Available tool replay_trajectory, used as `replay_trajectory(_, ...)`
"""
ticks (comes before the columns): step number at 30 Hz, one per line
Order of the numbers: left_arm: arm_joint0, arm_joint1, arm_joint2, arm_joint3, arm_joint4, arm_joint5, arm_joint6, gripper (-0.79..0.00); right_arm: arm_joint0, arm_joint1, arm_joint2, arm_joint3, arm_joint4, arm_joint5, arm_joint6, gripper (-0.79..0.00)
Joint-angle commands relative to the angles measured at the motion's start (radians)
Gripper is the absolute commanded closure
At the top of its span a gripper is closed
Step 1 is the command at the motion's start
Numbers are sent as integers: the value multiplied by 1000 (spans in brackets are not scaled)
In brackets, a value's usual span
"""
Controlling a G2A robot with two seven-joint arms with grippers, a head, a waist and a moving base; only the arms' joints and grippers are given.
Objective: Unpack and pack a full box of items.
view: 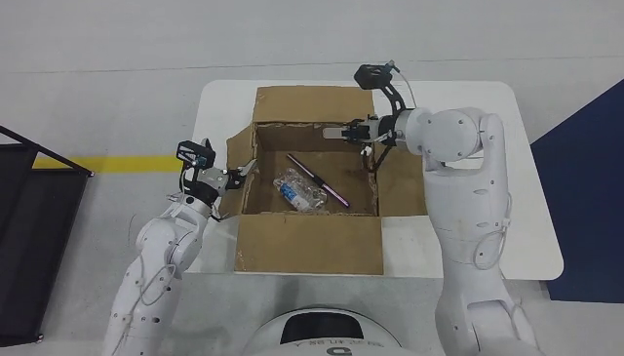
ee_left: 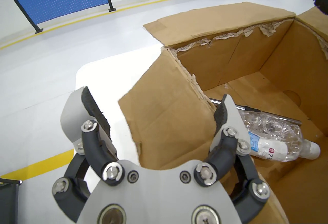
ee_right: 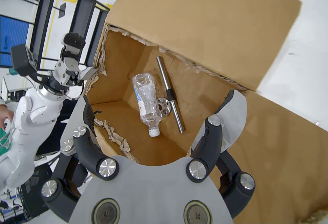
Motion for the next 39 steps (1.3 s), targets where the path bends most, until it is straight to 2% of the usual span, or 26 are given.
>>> replay_trajectory(1, -7, -1, 18, 3, 2, 0, -6, -785, -3, 4, -18, 18, 14, -31, 19, -785)
replay_trajectory(8, -23, -5, 53, 16, -27, 12, -14, -785, 2, 18, -78, 64, 39, -100, 56, -785)
replay_trajectory(14, -24, -4, 0, 15, -133, 49, -19, -785, 3, 19, -79, 64, 35, -101, 56, -785)
replay_trajectory(17, -13, 0, -22, 15, -151, 36, -23, -785, 3, 19, -79, 64, 35, -101, 56, -785)
replay_trajectory(18, -13, 0, -22, 15, -151, 36, -23, -785, 33, 13, -141, 32, 15, -104, 47, -785)
replay_trajectory(21, -13, 0, -22, 15, -151, 36, -23, -785, 80, 5, -270, 118, -39, -117, 77, -785)
replay_trajectory(27, -13, 0, -22, 15, -151, 36, -23, -785, 166, -10, -428, 319, -82, -170, 67, -785)
replay_trajectory(39, -13, 0, -22, 15, -151, 36, -23, -785, 250, -16, -503, 571, -72, -211, -17, -785)
